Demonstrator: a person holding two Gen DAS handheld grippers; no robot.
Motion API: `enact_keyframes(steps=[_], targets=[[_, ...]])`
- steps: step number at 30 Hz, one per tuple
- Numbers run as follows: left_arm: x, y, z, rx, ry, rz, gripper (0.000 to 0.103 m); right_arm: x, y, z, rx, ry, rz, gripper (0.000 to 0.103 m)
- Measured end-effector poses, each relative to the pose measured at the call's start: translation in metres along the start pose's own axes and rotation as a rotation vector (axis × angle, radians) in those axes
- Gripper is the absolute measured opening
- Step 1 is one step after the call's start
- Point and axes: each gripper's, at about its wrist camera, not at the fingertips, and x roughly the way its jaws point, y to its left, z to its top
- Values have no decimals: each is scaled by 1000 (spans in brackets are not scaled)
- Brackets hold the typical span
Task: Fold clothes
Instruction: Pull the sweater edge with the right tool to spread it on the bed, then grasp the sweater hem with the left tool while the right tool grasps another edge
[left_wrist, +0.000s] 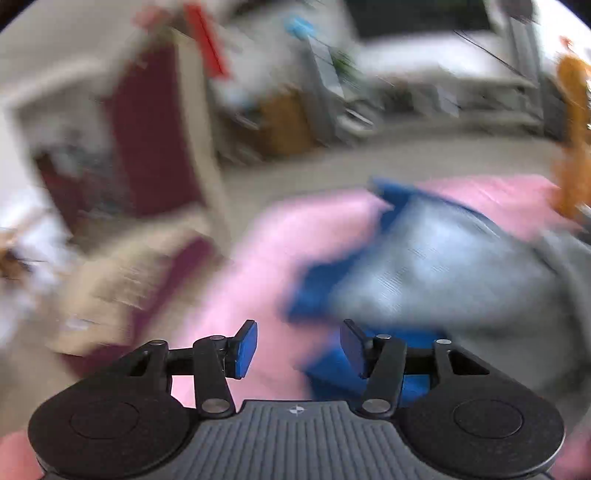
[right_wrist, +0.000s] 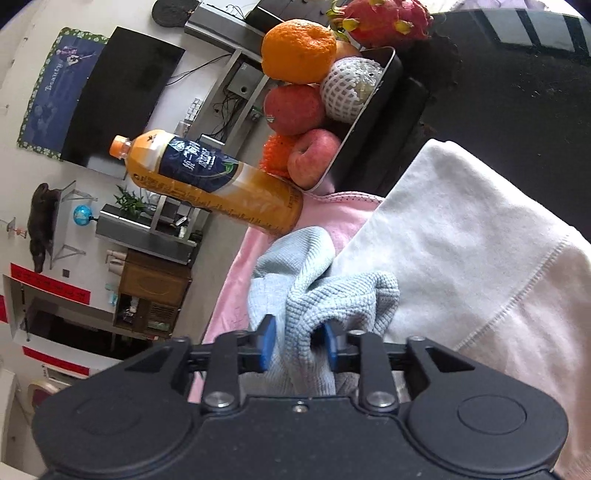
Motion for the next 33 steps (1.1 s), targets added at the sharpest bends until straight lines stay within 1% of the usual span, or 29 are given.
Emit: enact_keyframes(steps=[1,2,3,5,6,7,9,10,13,16,18,24,32,33], targets=[[-3,7,2,-33,-8,17,56,-9,-3,2,22,-9,1,33],[-6,14,4,-67,-17,34,59,-23,-7,5,46,-40,-5,35],[-4,19,4,-103,13,-2,58,-39,-12,9,59,-97,-8,36],[3,28,1,-180,116,-134,57,-69,-19,18,58,-245,-31,38],[10,28,-2,-213,189,-212,58,-80,-22,22,53,-309,-44,39],[19,25,-7,-244,274,-296,57,-84,-24,24,48,-335,-42,41],[37,18,-16,-305,445,-465,55,-82,-30,25,54,-325,-10,41],[42,15,-18,-325,488,-501,54,-81,-33,25,56,-320,5,41],[54,7,-22,-366,545,-530,54,-72,-32,24,25,-289,38,41],[65,-2,-26,-408,602,-558,54,-63,-20,19,-54,-264,38,41],[73,-8,-28,-435,640,-576,54,-58,-14,16,-92,-232,45,41],[87,-19,-26,-494,675,-629,56,-39,-6,4,-123,-128,50,42],[98,-38,-23,-559,729,-712,54,-24,4,-8,-162,-57,44,44],[100,-41,-22,-552,731,-722,54,-22,5,-9,-163,-54,37,44]])
